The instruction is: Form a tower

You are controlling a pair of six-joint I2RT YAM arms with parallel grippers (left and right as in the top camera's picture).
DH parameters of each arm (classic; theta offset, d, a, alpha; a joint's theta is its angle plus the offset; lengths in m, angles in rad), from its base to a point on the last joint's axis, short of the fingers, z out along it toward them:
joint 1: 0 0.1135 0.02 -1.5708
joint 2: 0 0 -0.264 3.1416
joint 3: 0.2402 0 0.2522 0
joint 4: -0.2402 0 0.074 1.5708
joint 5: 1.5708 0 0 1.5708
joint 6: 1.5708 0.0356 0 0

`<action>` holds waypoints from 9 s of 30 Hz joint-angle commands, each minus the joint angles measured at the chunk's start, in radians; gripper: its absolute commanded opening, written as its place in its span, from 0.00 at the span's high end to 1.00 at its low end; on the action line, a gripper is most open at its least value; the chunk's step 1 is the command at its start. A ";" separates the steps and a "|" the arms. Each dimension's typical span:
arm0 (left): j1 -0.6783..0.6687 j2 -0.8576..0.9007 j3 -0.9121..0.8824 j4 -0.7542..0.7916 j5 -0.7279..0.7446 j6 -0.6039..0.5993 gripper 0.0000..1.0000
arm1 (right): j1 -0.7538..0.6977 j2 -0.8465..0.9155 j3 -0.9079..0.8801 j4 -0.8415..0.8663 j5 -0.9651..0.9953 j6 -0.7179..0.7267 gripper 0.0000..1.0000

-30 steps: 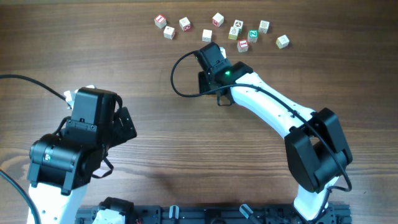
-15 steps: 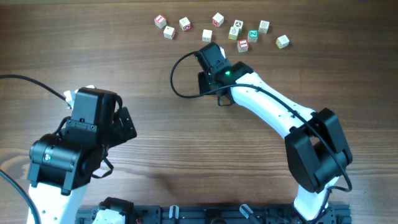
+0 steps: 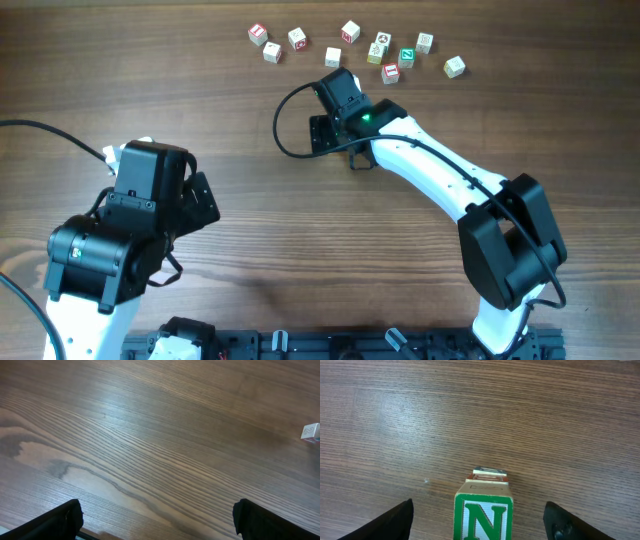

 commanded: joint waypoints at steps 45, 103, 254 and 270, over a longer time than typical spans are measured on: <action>0.005 0.000 -0.003 0.000 0.002 -0.010 0.00 | -0.196 -0.047 -0.338 0.335 -0.158 0.100 0.96; 0.005 0.000 -0.003 0.000 0.002 -0.010 0.00 | -0.264 -0.025 -0.419 0.555 -0.617 0.112 0.96; 0.136 -1.014 -1.289 1.342 0.248 0.242 0.00 | -0.836 -1.948 -1.440 0.604 -0.075 -0.255 0.00; 0.183 -1.014 -1.289 1.347 0.238 0.260 0.00 | -0.836 -1.947 -1.440 0.604 -0.075 -0.255 0.00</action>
